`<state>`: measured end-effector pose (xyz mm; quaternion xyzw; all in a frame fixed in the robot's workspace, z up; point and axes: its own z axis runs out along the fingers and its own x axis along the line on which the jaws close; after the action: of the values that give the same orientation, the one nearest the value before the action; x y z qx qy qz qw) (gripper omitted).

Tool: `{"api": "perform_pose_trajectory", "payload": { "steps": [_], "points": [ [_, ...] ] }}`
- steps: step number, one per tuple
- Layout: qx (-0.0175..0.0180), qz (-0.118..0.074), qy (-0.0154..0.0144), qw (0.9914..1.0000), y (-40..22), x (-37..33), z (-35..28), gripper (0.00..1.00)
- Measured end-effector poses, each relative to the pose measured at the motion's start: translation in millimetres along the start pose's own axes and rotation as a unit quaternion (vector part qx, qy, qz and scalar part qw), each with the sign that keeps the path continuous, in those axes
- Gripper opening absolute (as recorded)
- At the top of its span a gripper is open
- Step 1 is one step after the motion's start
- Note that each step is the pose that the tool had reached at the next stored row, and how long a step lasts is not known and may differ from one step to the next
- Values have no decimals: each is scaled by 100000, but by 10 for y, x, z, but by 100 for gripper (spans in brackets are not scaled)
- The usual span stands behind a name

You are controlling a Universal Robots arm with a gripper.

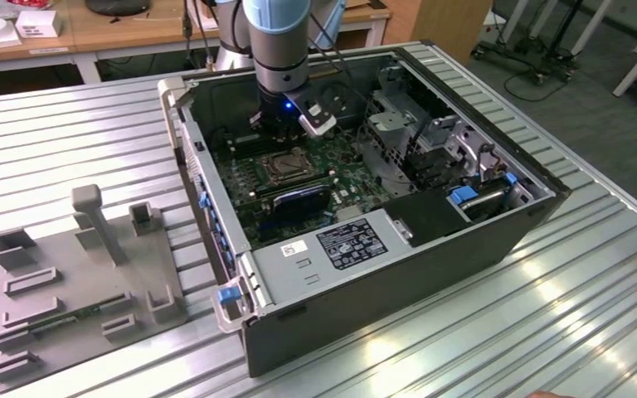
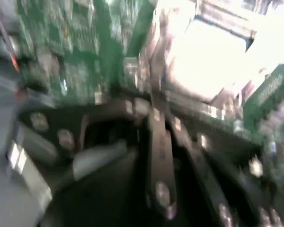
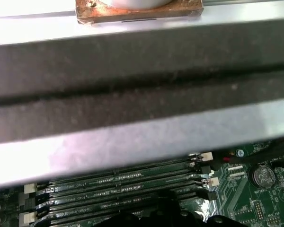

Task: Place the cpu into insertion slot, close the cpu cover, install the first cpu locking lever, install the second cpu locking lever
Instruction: 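Install the first cpu locking lever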

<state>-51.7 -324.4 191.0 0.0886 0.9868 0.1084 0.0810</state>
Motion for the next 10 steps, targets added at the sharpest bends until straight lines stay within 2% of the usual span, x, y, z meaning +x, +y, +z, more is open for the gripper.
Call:
{"api": "perform_pose_trajectory", "payload": {
  "steps": [7,10],
  "points": [
    [55,-10,7,100000,-2,-1,-5,11],
    [52,-10,10,100000,3,-4,-26,11]
  ]
}}
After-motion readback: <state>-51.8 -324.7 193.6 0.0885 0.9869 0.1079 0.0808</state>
